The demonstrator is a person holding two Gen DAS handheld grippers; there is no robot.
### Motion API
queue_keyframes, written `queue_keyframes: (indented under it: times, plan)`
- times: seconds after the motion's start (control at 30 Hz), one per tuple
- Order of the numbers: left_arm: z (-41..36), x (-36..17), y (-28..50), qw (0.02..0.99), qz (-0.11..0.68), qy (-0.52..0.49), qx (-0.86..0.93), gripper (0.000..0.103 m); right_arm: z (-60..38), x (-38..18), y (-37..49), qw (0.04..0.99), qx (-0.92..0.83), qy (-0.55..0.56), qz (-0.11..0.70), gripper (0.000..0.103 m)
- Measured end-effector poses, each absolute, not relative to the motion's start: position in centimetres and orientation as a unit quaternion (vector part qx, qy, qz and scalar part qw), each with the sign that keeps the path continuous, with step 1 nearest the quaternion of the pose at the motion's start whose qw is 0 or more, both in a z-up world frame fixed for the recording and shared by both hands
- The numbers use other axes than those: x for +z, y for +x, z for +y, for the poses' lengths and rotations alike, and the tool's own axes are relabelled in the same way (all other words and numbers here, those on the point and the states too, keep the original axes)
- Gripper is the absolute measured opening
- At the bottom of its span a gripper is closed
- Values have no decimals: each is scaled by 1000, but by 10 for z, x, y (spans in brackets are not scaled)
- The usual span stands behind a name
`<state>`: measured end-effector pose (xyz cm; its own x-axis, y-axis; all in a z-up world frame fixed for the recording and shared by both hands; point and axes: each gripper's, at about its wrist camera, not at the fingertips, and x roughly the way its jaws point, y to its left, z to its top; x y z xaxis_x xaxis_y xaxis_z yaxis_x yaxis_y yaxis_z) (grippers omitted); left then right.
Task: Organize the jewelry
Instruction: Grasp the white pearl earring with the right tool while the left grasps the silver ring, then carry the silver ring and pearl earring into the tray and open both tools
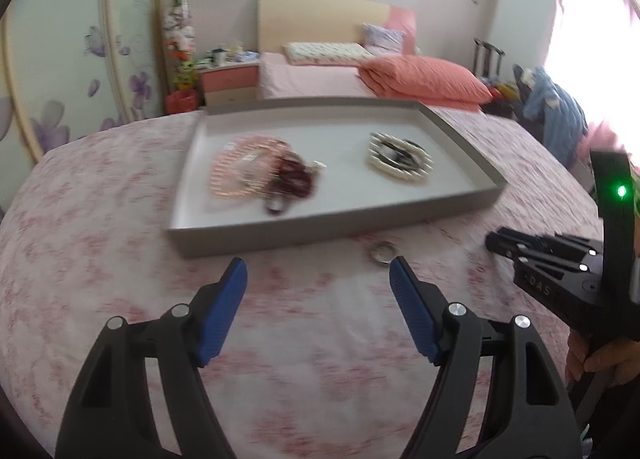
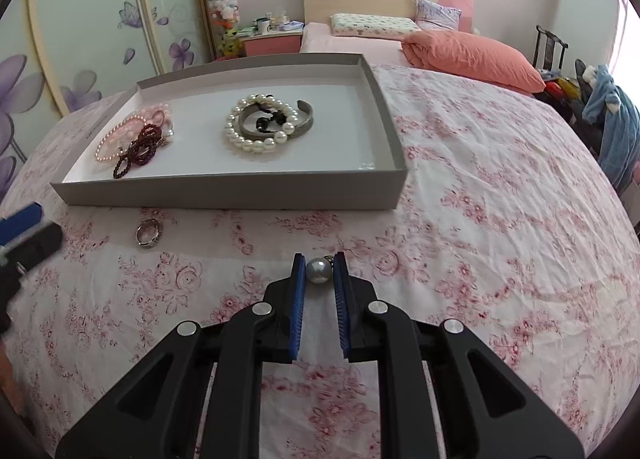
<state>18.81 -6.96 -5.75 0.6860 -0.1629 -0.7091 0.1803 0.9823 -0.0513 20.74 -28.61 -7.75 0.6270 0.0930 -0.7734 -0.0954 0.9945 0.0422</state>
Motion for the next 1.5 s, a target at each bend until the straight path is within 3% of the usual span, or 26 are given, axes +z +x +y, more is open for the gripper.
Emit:
queue_keyframes:
  times: [0.43,0.5,0.57,1.23,1.5]
  plan:
    - [-128,-93,224,896,433,46,-88,48,-296,-78,209,900,67,27,430,15]
    - [-129,-94,227,897,432,45,-88,38,-296,-77,209,900,68,26,430,15]
    - [-129,-93,229,898,430,47,-84,22,-294,-78,209,900,68,24,430,15]
    - [-39,-90,200,900,431,39,-40,24,-247,-78,205,895,119,-21,429,15]
    - [-35,-90,201,900,434,25,-40,39,-247,-78,204,895,118,-21,429,16]
